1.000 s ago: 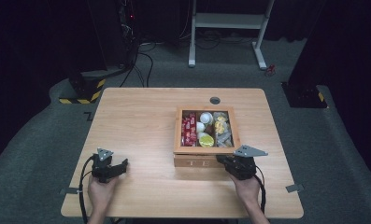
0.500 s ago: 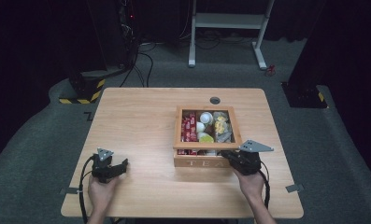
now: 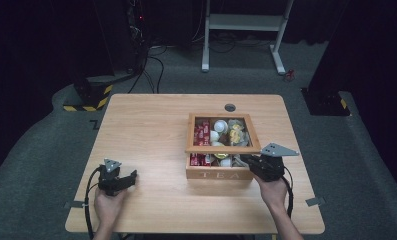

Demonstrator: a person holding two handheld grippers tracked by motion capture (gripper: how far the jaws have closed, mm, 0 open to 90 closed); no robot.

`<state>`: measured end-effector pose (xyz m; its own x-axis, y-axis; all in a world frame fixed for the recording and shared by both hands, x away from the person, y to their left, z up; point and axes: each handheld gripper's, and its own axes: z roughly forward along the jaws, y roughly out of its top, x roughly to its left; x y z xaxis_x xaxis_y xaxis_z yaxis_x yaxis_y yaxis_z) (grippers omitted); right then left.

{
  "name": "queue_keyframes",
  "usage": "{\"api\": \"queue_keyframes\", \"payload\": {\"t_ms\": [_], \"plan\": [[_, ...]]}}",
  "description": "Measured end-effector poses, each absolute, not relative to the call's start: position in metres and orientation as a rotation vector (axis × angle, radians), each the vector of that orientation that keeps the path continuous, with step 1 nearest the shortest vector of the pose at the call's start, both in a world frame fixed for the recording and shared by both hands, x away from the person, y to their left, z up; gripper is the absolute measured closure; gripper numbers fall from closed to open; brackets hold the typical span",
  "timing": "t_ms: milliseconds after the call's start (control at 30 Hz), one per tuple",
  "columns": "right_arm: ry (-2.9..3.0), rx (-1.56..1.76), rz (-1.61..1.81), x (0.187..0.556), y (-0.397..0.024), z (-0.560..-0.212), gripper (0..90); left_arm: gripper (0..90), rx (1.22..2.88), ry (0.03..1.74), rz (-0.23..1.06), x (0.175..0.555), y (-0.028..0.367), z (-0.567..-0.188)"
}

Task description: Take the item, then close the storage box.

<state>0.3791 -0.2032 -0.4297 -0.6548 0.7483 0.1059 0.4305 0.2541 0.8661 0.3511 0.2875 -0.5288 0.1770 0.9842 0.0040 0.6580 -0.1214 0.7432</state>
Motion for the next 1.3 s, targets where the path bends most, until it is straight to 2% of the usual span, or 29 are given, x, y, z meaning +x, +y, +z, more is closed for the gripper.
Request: {"api": "queue_keyframes", "payload": {"t_ms": [867, 1300], "plan": [[2.189, 1.107, 1.377, 0.394, -0.208, -0.399, 86.5, 24.4, 1.876, 1.502, 0.669, 0.35, 0.285, -0.529], [2.177, 1.111, 1.392, 0.403, -0.208, -0.385, 86.2, 15.1, 1.912, 1.472, 0.64, 0.35, 0.281, -0.529]]}}
